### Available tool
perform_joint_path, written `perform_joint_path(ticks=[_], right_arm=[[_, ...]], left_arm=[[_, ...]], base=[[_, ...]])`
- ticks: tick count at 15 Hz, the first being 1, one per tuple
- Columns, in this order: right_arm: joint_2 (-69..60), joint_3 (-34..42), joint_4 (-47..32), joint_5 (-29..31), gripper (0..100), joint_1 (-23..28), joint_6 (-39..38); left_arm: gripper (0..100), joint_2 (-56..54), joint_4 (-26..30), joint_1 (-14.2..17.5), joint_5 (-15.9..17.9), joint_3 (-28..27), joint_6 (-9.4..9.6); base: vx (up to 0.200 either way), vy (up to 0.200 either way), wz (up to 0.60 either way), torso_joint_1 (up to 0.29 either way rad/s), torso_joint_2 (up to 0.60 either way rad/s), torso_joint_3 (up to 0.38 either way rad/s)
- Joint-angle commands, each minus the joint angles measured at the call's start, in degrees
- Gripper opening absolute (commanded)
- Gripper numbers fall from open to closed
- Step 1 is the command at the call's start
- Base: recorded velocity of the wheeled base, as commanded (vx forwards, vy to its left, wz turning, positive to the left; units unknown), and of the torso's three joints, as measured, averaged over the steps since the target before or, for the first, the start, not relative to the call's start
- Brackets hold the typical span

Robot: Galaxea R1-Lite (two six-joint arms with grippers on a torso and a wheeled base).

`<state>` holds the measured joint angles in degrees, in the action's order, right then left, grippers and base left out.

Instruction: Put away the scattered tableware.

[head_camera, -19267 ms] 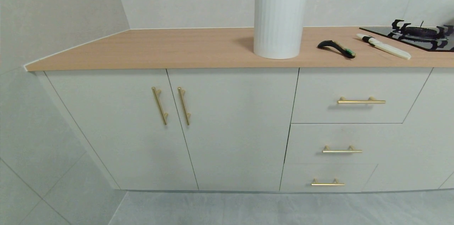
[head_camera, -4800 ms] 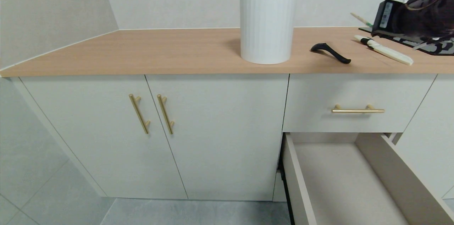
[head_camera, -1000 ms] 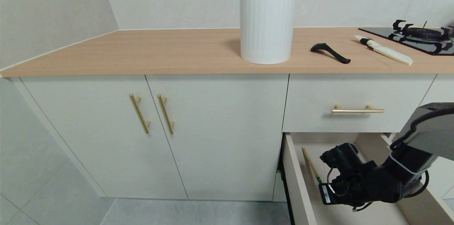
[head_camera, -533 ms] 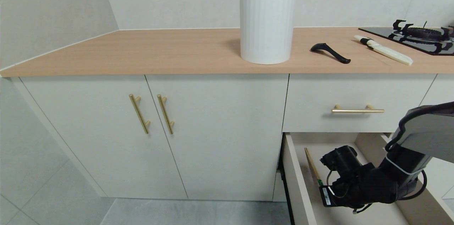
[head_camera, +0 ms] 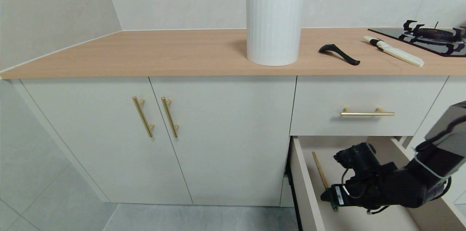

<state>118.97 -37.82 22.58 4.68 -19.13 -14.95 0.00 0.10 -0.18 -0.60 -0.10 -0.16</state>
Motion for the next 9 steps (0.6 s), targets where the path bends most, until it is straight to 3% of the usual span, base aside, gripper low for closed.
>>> perform_joint_path(ticks=[1,9], right_arm=[[-16.93,4.33,-1.83,0.06,100,0.32,4.84],[-41.27,-0.42,-20.99,-0.29,100,5.33,11.43]], left_arm=[[100,0.00,-0.01,0.01,-0.02,0.01,-0.02],[100,0.00,-0.01,0.01,-0.02,0.01,-0.02]], base=[[0.000,0.000,0.00,0.000,0.00,0.000],[0.000,0.000,0.00,0.000,-0.01,-0.005]])
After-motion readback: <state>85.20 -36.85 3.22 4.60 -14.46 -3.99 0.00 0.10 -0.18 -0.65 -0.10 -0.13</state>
